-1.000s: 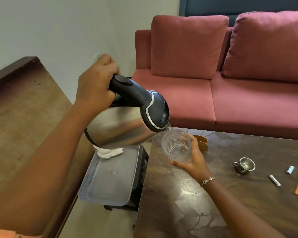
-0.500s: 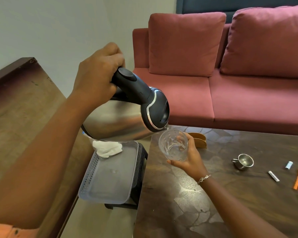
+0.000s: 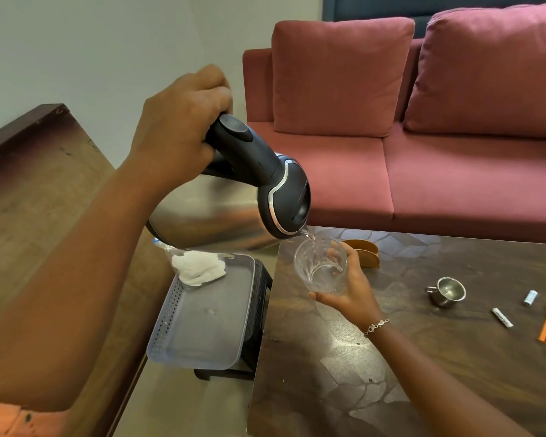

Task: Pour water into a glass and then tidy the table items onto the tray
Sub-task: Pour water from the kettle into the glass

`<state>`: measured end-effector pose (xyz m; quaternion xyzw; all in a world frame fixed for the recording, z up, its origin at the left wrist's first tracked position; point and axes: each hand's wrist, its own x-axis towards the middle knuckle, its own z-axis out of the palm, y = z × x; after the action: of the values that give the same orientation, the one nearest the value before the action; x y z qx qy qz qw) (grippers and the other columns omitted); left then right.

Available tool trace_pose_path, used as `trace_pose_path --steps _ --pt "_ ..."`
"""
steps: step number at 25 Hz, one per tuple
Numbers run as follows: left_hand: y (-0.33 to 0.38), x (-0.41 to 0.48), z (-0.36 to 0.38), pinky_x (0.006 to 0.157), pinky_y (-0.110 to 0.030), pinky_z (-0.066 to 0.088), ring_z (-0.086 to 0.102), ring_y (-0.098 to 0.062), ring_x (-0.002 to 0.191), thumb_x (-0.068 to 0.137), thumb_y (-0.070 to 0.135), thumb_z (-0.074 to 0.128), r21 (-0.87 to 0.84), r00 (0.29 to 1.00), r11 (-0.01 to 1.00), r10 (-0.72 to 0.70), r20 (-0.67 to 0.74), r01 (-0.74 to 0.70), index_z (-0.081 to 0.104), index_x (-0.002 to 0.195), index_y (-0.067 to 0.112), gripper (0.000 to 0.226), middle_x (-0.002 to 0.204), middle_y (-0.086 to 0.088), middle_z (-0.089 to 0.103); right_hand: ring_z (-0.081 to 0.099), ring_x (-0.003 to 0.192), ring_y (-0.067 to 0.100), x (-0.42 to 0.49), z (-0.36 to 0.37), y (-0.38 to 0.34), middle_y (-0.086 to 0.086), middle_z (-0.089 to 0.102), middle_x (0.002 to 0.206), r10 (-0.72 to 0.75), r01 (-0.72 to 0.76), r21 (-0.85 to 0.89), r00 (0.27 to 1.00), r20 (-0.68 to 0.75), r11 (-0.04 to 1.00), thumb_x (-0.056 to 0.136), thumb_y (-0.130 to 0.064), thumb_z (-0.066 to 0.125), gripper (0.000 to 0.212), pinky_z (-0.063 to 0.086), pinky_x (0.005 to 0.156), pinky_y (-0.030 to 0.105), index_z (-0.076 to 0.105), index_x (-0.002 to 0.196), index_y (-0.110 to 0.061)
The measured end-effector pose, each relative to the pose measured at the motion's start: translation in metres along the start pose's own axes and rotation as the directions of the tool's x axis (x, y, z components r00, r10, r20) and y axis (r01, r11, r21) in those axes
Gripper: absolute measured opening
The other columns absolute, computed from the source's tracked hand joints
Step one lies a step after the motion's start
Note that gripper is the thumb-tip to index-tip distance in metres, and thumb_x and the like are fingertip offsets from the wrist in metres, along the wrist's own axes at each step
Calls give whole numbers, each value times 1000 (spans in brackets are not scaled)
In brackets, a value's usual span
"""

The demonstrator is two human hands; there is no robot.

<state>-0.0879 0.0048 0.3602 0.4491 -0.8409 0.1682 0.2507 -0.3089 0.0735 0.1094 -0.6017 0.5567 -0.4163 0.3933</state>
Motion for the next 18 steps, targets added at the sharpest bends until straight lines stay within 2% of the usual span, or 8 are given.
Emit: trace_pose_path --steps 5,9,13,18 --pt "1 0 -2 62 -46 48 54 -36 82 64 8 42 5 999 999 42 -12 -41 54 80 1 22 96 -16 57 45 121 15 -3 0 3 -3 45 127 2 -2 11 1000 6 1000 58 -19 85 91 42 101 35 25 125 -35" --pt "2 2 -1 60 -43 46 54 -37 78 65 4 46 5 997 997 80 -10 -80 54 79 0 17 94 -17 58 46 119 13 -5 -1 4 -5 44 124 -4 4 13 1000 -3 1000 59 -13 84 91 41 100 29 23 125 -33" --pt "3 3 1 61 -43 47 54 -38 80 66 -4 55 15 995 995 98 16 -98 55 81 -1 16 95 -18 58 45 120 15 -7 -3 7 -3 44 126 -12 12 16 1000 -5 1000 59 -15 84 91 41 101 32 24 127 -29" --pt "5 5 3 60 -45 48 53 -38 82 64 0 50 43 991 990 132 23 -133 55 81 0 17 96 -17 58 46 121 16 -7 -5 10 -4 43 126 -20 21 10 1000 -13 1000 59 -16 84 91 41 100 31 24 127 -28"
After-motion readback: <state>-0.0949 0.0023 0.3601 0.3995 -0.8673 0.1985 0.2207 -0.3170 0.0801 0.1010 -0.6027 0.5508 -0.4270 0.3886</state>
